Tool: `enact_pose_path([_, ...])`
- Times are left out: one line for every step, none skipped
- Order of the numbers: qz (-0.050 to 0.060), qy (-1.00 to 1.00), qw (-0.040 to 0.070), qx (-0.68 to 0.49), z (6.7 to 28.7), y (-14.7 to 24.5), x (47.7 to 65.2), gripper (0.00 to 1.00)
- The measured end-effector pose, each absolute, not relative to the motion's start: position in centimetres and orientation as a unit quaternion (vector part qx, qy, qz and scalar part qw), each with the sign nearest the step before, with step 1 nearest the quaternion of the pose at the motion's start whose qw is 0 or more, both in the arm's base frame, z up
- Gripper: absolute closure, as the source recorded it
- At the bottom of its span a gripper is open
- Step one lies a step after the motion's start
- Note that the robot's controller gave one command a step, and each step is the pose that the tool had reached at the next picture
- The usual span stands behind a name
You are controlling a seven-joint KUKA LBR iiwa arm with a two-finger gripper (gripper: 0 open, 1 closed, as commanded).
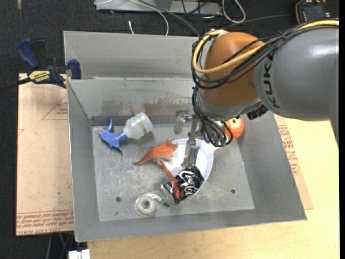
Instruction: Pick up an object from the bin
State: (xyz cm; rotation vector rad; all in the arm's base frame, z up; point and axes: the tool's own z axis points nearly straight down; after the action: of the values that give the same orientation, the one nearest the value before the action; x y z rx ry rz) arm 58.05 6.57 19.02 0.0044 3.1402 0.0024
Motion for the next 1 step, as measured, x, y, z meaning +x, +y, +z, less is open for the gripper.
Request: enact_pose_path([0.001,1.0,0.001,0.001,19.02,6.57,58.05,0.0])
